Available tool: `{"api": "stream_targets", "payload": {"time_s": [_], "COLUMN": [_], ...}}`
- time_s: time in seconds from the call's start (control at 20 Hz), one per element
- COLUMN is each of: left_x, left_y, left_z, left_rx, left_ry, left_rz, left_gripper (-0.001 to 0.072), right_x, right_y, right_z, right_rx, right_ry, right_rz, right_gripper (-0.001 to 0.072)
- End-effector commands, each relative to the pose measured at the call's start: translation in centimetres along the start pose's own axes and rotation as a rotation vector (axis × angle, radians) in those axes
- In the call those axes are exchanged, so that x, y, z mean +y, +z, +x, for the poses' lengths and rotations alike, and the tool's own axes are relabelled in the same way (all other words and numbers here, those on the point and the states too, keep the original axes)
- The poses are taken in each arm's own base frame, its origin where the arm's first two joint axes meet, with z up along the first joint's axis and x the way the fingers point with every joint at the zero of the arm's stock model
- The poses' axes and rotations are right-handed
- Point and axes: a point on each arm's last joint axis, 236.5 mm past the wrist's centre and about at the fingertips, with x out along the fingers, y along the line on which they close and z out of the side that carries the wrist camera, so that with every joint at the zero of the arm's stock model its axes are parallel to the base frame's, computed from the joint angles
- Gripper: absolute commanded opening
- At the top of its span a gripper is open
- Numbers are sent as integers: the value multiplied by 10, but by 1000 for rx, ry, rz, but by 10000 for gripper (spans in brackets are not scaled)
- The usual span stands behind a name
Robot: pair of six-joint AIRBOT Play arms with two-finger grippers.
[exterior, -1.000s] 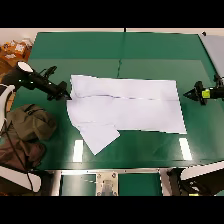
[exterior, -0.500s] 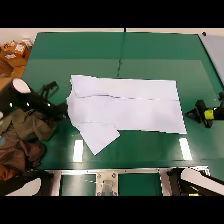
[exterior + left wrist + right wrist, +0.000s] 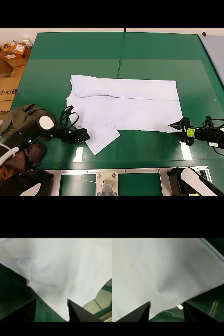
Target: Fold the shirts.
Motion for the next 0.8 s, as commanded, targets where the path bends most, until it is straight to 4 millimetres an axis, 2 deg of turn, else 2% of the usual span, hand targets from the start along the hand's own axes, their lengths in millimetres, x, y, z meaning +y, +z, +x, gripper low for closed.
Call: {"api": "stream_targets", "payload": {"time_s": [0.0,0.1,0.15,0.2,0.25,0.3,0.35,0.55,0.75], "left_x": [4,2,2,0,-3,-9,-16,-22,-35], "left_y": [15,31,35,38,40,41,39,8,3], "left_z": [10,13,15,15,13,10,6,-23,-70], "left_rx": [-108,-168,-179,-188,-190,-183,-151,69,51], "left_ry": [7,-13,-19,-27,-33,-38,-39,63,102], "left_rz": [-35,-82,-96,-82,-67,-36,9,152,231], "left_gripper": [459,448,257,27,26,25,25,23,23], "right_x": [-9,-8,-6,-3,0,3,5,9,5], "right_y": [15,22,23,22,21,20,17,10,9], "right_z": [11,18,22,27,30,31,30,14,-19], "right_rx": [-75,-88,-86,-74,-64,-57,-43,34,33], "right_ry": [2,15,26,39,53,64,68,48,-6], "right_rz": [53,92,115,134,119,88,52,-52,-91], "right_gripper": [473,473,470,465,335,94,15,14,14]}}
